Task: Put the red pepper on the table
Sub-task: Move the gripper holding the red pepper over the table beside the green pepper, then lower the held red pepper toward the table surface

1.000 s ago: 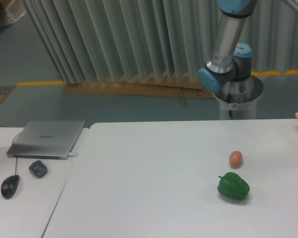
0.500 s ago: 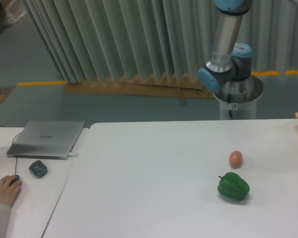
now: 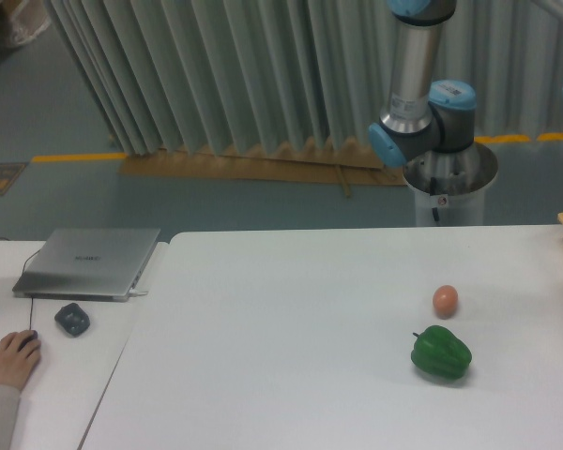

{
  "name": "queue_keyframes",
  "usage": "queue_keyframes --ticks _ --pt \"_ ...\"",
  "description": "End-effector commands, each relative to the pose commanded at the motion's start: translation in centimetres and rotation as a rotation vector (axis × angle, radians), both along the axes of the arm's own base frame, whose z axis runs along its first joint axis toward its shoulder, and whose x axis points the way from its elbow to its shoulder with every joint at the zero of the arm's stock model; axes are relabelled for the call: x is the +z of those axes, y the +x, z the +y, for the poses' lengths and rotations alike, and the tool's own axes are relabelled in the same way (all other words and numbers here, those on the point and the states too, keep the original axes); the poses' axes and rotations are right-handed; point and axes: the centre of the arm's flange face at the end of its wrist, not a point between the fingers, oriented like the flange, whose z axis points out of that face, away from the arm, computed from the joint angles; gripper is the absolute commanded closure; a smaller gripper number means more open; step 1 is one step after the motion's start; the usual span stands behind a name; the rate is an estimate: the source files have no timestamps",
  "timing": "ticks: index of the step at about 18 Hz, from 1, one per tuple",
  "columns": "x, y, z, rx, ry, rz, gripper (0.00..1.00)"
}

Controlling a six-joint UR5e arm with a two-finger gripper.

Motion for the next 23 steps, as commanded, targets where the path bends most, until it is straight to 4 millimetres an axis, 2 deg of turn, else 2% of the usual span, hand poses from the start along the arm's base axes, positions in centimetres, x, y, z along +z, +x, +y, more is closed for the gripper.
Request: queue_keyframes --ticks 3,6,11,14,18,23 --pt "0.1 2.0 2.6 0.057 -0.012 0.014 0.57" --pt "-0.6 3.6 4.1 0.113 -0.029 0.014 0.57" --pt "0.1 4.3 5.7 0.172 -0.004 0.058 0.57" --pt "-0.7 6.0 9.0 0.235 0.021 0.104 0.57" --pt "-1.9 7.1 11.0 0.255 0.021 0.118 0.58" --pt "-3.1 6.7 12.1 0.251 0.045 0.153 0.58"
